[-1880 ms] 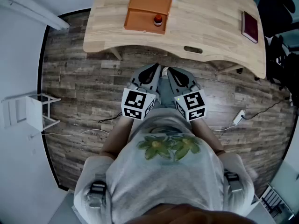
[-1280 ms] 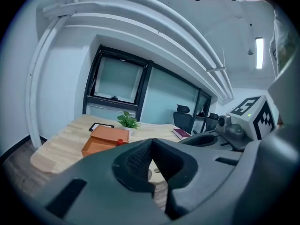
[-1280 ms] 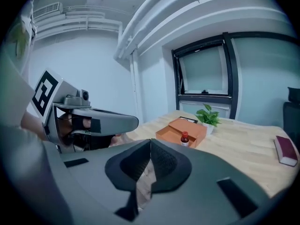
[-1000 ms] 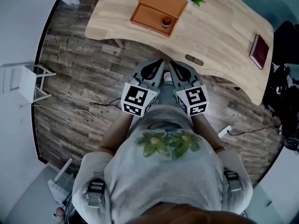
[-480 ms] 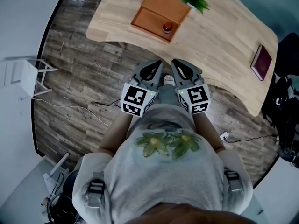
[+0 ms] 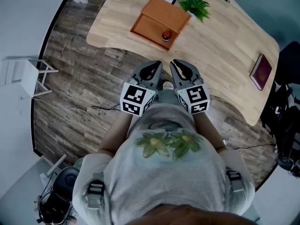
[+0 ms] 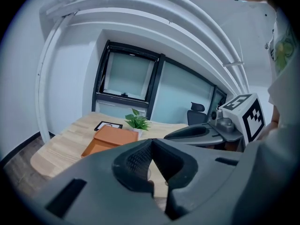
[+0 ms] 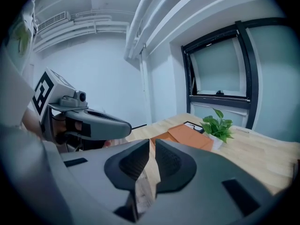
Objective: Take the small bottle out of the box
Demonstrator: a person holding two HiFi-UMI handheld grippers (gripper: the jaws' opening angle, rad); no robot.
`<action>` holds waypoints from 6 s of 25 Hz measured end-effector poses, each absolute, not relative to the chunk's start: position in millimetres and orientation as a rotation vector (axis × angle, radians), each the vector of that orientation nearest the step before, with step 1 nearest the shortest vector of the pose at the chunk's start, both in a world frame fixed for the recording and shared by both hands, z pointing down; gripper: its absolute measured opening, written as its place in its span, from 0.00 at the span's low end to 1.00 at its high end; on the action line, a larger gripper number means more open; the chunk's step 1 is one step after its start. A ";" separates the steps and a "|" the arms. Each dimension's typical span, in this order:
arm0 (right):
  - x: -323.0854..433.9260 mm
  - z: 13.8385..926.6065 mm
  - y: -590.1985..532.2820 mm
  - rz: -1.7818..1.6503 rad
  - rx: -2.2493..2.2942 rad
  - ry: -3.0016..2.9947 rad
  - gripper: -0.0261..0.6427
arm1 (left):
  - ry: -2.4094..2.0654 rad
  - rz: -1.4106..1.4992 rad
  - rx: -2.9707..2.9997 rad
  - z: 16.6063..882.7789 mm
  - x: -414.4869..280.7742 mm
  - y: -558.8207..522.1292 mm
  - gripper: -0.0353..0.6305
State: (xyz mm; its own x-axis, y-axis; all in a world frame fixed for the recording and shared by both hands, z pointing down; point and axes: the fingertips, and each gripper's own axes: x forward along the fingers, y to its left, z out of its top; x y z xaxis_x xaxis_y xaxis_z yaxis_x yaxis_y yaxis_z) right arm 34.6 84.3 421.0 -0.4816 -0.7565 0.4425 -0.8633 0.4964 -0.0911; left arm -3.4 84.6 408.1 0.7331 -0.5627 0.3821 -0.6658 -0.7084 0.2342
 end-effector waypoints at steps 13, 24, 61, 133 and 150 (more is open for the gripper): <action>55.7 425.5 60.4 0.419 1.235 -2.469 0.06 | -1.086 0.402 2.511 413.1 11.8 62.8 0.06; 66.4 443.1 52.9 0.440 1.074 -2.500 0.20 | -1.226 0.415 2.424 424.2 16.9 54.9 0.06; 58.1 503.1 -14.2 0.500 1.042 -2.334 0.36 | -1.209 0.460 2.319 449.6 -10.5 -10.8 0.06; 46.2 592.5 -68.6 0.602 1.027 -2.102 0.37 | -1.114 0.524 2.292 475.3 -35.1 -59.8 0.06; 42.6 612.7 -74.7 0.608 1.003 -2.056 0.37 | -1.115 0.514 2.274 477.8 -41.4 -60.5 0.06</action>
